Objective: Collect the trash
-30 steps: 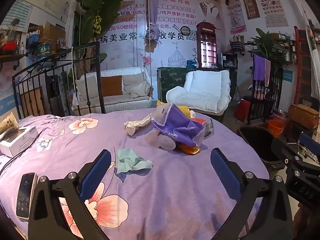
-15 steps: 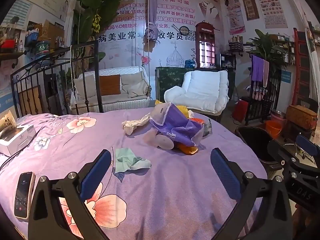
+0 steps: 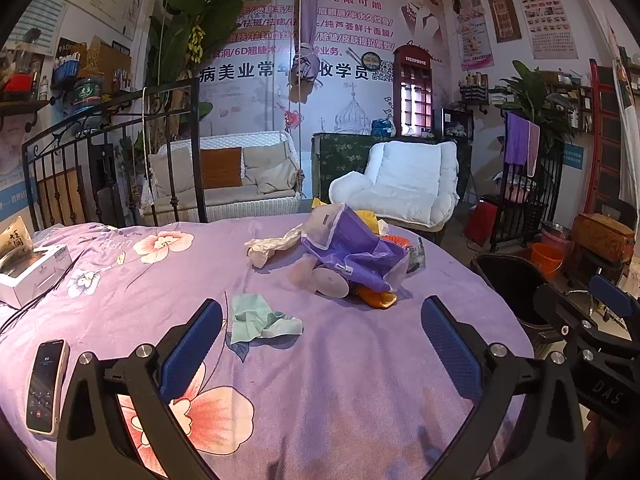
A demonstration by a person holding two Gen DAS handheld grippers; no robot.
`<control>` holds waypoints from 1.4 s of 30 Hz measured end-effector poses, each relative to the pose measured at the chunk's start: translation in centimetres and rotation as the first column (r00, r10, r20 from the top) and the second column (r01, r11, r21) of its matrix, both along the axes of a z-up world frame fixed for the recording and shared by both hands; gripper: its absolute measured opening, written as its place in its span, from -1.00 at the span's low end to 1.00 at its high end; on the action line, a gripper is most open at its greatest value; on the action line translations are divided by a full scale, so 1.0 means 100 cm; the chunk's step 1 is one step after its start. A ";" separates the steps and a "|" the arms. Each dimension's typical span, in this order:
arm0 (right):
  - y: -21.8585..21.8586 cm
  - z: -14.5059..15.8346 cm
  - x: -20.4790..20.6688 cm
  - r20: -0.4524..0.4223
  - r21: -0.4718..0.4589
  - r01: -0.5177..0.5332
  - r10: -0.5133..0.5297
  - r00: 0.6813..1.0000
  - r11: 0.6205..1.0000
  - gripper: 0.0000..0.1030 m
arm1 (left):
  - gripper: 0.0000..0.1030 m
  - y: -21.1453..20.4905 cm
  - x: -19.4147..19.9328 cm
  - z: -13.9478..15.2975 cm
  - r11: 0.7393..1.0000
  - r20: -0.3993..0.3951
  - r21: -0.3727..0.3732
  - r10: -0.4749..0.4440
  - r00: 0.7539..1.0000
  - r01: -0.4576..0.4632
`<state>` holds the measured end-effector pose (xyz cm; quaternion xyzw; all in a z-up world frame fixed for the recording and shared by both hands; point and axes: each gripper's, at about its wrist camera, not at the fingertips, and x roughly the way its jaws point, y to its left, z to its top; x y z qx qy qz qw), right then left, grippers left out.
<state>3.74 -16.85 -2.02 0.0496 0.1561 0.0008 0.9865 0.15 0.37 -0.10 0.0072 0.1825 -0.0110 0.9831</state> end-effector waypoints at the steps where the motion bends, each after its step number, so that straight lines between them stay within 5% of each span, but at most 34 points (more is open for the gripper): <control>1: 0.000 0.000 0.000 0.001 0.001 0.000 0.000 1.000 1.000 0.92 | 0.93 0.000 0.000 0.000 1.000 0.001 0.000 -0.001 1.000 0.001; 42: -0.001 -0.002 -0.003 -0.018 0.020 -0.008 0.008 1.000 1.000 0.92 | 0.93 -0.002 0.000 -0.007 1.000 -0.014 -0.005 -0.012 1.000 0.012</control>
